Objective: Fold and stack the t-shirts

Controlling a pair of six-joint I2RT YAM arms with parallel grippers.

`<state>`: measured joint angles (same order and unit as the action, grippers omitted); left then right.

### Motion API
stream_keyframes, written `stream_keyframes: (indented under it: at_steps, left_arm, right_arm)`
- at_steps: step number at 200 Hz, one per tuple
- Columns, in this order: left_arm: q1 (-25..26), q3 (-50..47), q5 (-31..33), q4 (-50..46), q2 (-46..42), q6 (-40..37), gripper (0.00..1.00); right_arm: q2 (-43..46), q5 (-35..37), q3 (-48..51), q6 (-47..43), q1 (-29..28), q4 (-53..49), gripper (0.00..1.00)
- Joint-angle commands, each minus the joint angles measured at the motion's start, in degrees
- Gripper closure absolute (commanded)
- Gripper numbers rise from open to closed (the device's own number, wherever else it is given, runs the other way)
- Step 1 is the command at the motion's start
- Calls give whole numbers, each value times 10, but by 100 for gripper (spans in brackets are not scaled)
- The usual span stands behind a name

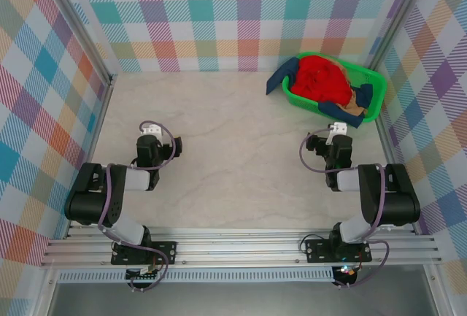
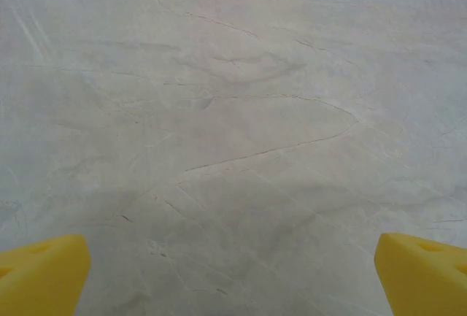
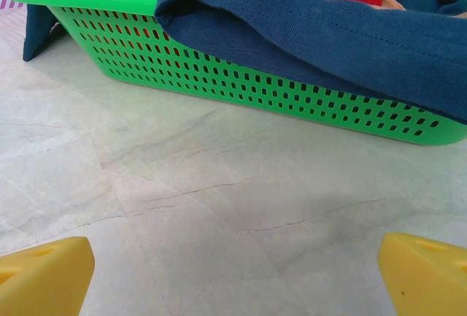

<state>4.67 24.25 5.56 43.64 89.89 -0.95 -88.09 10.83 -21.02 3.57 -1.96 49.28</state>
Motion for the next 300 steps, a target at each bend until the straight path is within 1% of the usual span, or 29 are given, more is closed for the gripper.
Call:
stream_keyframes:
  at_steps: [1,114,126,134,140,143,150,158,163,171,177,182,184,188,190,193,195,197,200,202,205,211,218,225,236,256,269,280,300]
  left_arm:
    - [-7,9,-5,4,-7,-7,0]
    - [-7,10,-5,4,-6,-7,0]
    - [-7,10,-6,5,-7,-7,0]
    - [-6,3,-6,14,-17,-9,0]
    - [1,5,6,-15,-44,-13,0]
    - [7,9,22,-41,-64,-14,0]
    - [23,34,66,-102,-109,-15,0]
    - [32,57,82,-151,-155,-12,0]
    - [41,67,82,-161,-179,-15,0]
    - [61,86,102,-156,-212,-17,0]
    - [76,114,149,-170,-226,19,0]
    - [78,154,190,-230,-238,83,0]
    - [77,175,205,-261,-242,132,0]
    - [74,220,240,-388,-248,227,0]
    - [74,248,257,-450,-249,262,0]
    - [71,287,284,-535,-247,342,0]
    - [70,299,321,-597,-243,388,0]
    - [69,329,328,-649,-238,434,0]
    - [66,355,361,-709,-227,497,0]
    - [61,370,365,-737,-221,521,0]
    - [50,386,343,-754,-210,524,0]
    - [26,409,253,-739,-186,483,0]
    - [12,439,144,-725,-157,448,0]
    - [22,473,93,-733,-131,430,0]
    - [53,516,66,-752,-98,417,0]
    - [104,550,22,-748,-72,392,2]
    - [127,549,-12,-733,-68,391,5]
    - [143,546,-33,-726,-65,393,7]
    - [168,543,-51,-728,-65,388,9]
  right_arm:
    - [0,-2,-8,-8,-3,20,0]
    - [0,-2,-8,-7,-2,19,0]
    - [8,11,1,-5,-3,34,0]
    - [27,-1,18,-11,-5,45,0]
    - [32,-9,35,-30,-16,86,0]
    - [41,17,39,-42,-34,92,0]
    - [88,127,28,-68,-81,40,0]
    - [160,148,-6,-66,-99,-66,0]
    - [199,153,-46,-26,-98,-157,0]
    - [232,178,-137,90,-92,-334,0]
    - [237,162,-222,175,-79,-477,0]
    - [231,134,-285,204,-69,-572,0]
    - [227,130,-308,215,-66,-600,0]
    - [216,141,-346,256,-64,-660,0]
    - [210,153,-359,280,-62,-676,0]
    - [202,161,-377,305,-56,-696,0]
    - [195,157,-386,318,-48,-704,0]
    - [188,144,-396,325,-39,-708,0]
    - [180,115,-407,326,-22,-708,0]
    - [173,85,-414,324,-13,-706,0]
    - [164,52,-426,322,3,-703,0]
    - [137,-3,-453,318,21,-710,0]
    - [100,-5,-504,318,26,-742,2]
    - [56,-2,-560,308,28,-784,7]
    - [-14,-25,-651,286,36,-835,13]
    - [-128,-102,-787,257,62,-900,21]
    - [-191,-141,-858,240,74,-932,20]
    - [-244,-154,-921,235,80,-975,21]
    - [-305,-167,-977,220,86,-994,20]
